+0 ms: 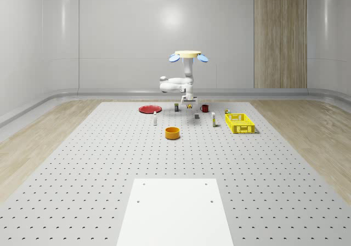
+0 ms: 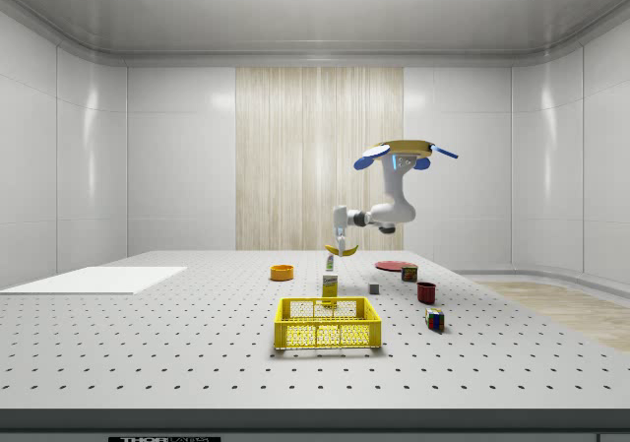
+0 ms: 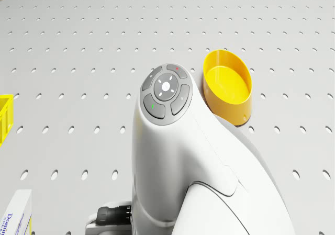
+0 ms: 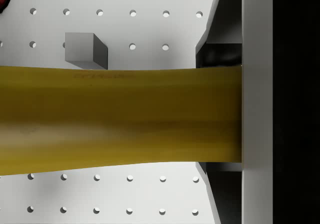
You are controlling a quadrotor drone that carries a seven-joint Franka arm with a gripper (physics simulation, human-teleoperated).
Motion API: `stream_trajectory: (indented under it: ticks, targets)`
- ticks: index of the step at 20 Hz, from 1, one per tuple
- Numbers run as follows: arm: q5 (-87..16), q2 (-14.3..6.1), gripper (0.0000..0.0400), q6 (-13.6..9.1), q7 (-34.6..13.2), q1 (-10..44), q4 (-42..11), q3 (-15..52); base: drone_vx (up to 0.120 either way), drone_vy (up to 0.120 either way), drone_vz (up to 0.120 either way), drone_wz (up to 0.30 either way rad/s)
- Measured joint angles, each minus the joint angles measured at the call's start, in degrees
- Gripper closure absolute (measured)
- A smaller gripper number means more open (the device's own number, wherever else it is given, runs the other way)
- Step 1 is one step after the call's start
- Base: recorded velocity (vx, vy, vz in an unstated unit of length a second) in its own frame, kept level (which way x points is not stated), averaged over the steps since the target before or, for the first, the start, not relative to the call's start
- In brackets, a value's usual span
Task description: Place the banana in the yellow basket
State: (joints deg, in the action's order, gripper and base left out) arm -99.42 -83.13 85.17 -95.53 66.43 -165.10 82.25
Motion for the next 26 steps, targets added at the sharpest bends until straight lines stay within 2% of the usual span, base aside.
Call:
stream_trajectory:
  ticks: [3,11,14,19,26]
  targets:
    - [0.2,-0.4,0.0208,0.3,-0.1,0.1,0.0,0.1,-0.120,0.120,0.120,0.000]
    - [0.6,-1.3,0.0208,1.2,-0.2,0.2,0.0,0.3,0.000,0.120,0.000,0.000]
    - [0.7,-1.7,0.0208,1.5,-0.3,0.2,0.0,0.3,0.000,0.120,0.120,0.000]
    - [1.0,-2.2,0.0208,2.0,-0.4,0.3,0.1,0.4,0.000,0.120,0.008,0.000]
    - [1.2,-2.9,0.0208,2.7,-0.4,0.4,0.1,0.5,0.109,0.120,0.000,0.000]
